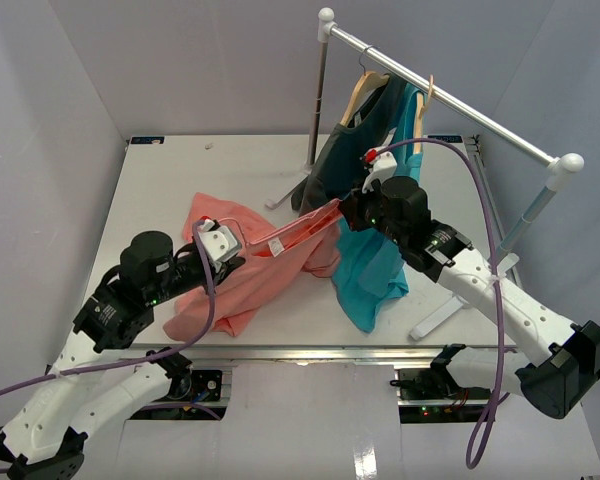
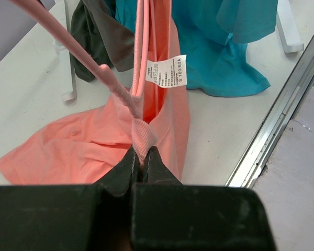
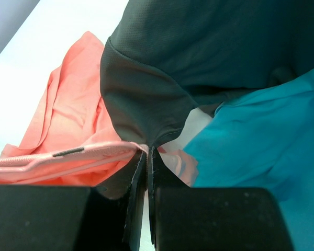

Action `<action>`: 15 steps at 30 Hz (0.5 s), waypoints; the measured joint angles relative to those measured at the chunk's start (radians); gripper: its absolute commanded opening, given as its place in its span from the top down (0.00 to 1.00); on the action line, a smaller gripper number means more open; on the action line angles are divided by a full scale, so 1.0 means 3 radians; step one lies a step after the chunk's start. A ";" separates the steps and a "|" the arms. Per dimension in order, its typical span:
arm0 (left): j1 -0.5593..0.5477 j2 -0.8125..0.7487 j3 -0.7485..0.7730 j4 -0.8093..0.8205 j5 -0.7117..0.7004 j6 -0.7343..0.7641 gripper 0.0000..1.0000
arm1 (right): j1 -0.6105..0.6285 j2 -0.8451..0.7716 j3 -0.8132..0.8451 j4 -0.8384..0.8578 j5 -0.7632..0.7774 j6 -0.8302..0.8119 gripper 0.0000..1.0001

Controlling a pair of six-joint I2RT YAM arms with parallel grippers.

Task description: Place the t-shirt on the hanger

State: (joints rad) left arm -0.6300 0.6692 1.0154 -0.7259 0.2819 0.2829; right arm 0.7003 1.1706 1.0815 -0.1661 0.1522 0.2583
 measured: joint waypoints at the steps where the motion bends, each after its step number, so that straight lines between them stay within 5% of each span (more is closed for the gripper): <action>1: -0.0012 0.0009 0.0001 -0.0006 -0.0019 0.0008 1.00 | -0.0004 0.0000 0.0014 -0.0012 0.0009 -0.0019 0.92; 15: -0.0102 0.0410 0.0106 -0.0179 -0.0142 0.0016 1.00 | -0.0031 0.0152 0.0499 -0.0250 -0.0287 -0.0427 0.92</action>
State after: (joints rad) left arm -0.6605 0.7921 1.0471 -0.7796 0.2393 0.2877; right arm 0.6911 1.2163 1.2312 -0.2412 0.0660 0.1303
